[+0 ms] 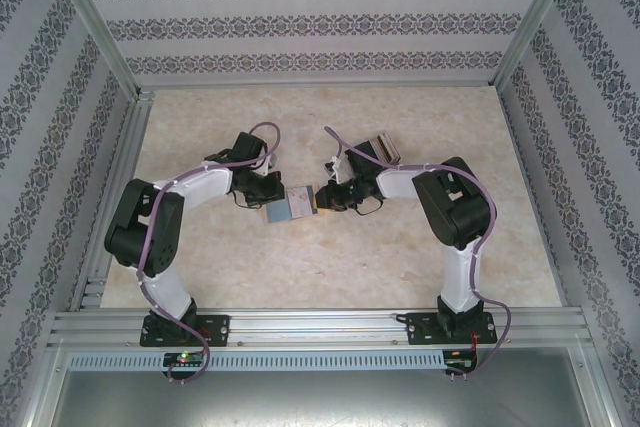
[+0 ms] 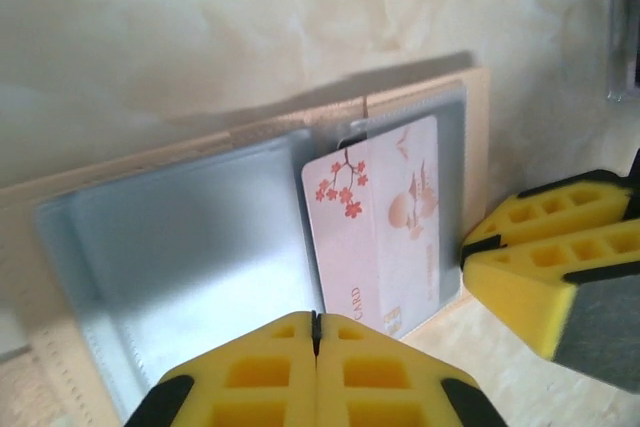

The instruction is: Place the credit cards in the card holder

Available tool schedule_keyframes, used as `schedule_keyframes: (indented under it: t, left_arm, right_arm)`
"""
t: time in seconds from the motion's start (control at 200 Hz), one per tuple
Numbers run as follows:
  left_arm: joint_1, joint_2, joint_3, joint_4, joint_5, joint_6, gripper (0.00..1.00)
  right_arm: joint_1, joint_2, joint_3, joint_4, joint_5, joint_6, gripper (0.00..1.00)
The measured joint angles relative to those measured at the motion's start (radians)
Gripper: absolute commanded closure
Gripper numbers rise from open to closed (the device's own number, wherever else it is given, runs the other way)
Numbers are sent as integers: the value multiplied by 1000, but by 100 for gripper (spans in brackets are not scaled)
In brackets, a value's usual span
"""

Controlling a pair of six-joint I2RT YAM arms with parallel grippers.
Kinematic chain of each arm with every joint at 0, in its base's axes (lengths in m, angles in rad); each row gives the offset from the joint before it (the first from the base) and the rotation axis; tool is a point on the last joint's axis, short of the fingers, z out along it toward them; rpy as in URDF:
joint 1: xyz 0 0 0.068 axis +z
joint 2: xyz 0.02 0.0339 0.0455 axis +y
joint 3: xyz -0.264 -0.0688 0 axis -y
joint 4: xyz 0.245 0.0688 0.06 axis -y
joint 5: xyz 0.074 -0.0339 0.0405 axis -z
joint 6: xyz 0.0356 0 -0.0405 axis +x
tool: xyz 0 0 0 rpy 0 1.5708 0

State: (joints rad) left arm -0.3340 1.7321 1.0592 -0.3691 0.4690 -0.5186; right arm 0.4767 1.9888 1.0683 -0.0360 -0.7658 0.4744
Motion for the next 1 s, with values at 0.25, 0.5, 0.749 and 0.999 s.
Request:
schedule_keyframes:
  t: [0.25, 0.5, 0.749, 0.999]
  left_arm:
    - [2, -37, -62, 11, -61, -2, 100]
    - [14, -12, -132, 76, -47, -10, 100]
    - [17, -12, -156, 137, -27, -13, 100]
    - [29, -14, -177, 174, -2, -17, 100]
  right_arm:
    - [48, -72, 75, -172, 101, -87, 82]
    - [169, -48, 253, -266, 152, -132, 82]
    - [201, 111, 367, -298, 177, -134, 82]
    - [200, 158, 389, -331, 194, -134, 82]
